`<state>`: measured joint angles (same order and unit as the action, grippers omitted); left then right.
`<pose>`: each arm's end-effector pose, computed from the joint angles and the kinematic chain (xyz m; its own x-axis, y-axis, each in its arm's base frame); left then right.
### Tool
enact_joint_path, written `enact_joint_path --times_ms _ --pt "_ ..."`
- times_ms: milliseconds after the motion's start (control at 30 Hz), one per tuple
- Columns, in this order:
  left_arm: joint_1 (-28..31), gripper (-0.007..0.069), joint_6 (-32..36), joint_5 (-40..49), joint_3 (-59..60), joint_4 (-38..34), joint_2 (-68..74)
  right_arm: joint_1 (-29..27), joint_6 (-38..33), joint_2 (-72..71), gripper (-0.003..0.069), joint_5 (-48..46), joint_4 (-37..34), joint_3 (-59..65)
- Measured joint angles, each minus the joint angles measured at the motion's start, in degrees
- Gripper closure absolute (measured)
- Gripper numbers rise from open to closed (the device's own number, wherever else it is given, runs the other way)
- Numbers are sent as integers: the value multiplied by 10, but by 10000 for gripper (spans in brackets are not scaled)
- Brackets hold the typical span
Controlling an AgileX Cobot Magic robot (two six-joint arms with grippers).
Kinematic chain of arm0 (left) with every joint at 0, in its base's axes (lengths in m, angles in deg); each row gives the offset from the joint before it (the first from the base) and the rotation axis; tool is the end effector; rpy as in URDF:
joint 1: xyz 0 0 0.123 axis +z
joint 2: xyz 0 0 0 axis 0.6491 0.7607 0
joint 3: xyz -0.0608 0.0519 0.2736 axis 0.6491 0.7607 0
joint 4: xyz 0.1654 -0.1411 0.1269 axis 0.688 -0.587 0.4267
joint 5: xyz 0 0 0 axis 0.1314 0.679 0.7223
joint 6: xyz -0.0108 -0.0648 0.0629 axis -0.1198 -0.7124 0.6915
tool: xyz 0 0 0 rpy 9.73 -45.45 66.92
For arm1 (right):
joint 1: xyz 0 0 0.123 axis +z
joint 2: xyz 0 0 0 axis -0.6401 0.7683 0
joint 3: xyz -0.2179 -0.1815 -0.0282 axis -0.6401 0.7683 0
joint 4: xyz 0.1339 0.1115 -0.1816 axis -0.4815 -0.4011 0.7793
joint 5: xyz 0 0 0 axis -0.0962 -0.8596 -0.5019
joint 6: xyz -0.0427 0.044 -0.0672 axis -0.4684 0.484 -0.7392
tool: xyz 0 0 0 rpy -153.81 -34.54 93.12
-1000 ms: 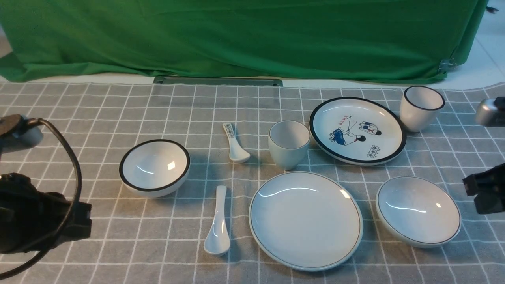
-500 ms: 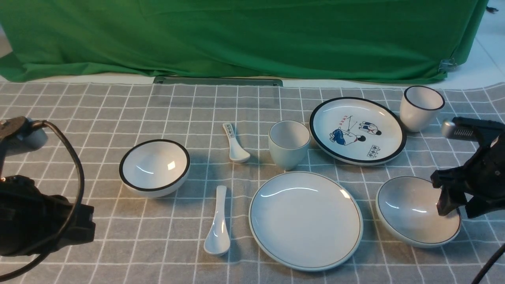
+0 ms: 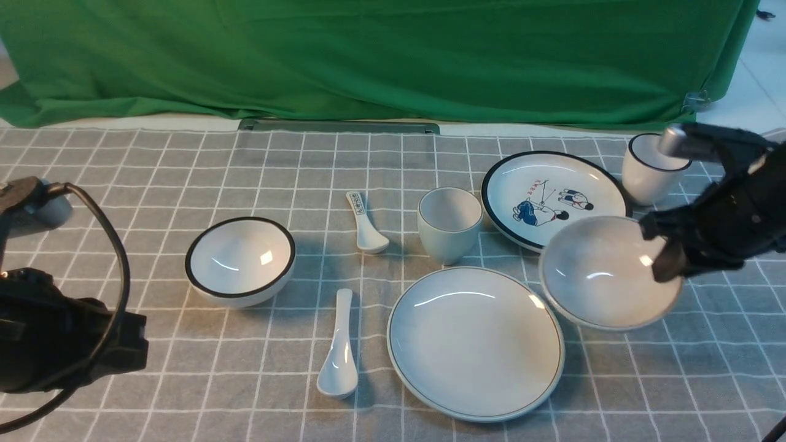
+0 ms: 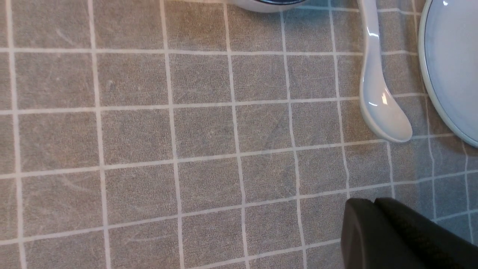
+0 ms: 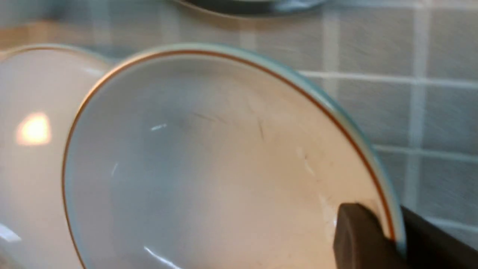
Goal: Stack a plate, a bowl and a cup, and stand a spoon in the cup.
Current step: Use the right arm to put the blue rice bowl into the blue large plate in the middle
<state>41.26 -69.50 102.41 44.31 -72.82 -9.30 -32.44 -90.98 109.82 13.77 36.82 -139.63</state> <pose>0.1724 -0.0217 0.2836 -0.8633 -0.0222 -0.5043 0.1119 0.9657 -0.2342 0.3458 0.0624 0.2485 -0.8937 -0.0816 -0.4411 -0.1809 0.9653 0.1881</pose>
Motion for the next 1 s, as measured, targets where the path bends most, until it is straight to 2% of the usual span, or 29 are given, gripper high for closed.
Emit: enact_joint_path --times_ms 233,500,600,733,867,933,1000 --pt "0 624 0 -5 0 -6 0 120 -1 71 582 -4 -11 -50" --pt "0 624 0 -4 0 -6 0 145 10 126 582 5 -9 -52" --pt "0 624 0 -4 0 -6 0 145 17 127 561 6 -9 -53" --pt "0 624 4 -4 0 -6 0 145 17 127 470 8 -9 -53" --pt "0 624 5 -4 0 -6 0 145 17 127 353 -5 -8 -67" --pt "0 624 10 -3 0 -6 0 145 17 124 252 -21 -6 -98" --pt "0 624 12 -2 0 -6 0 145 17 119 214 -23 -6 -125"
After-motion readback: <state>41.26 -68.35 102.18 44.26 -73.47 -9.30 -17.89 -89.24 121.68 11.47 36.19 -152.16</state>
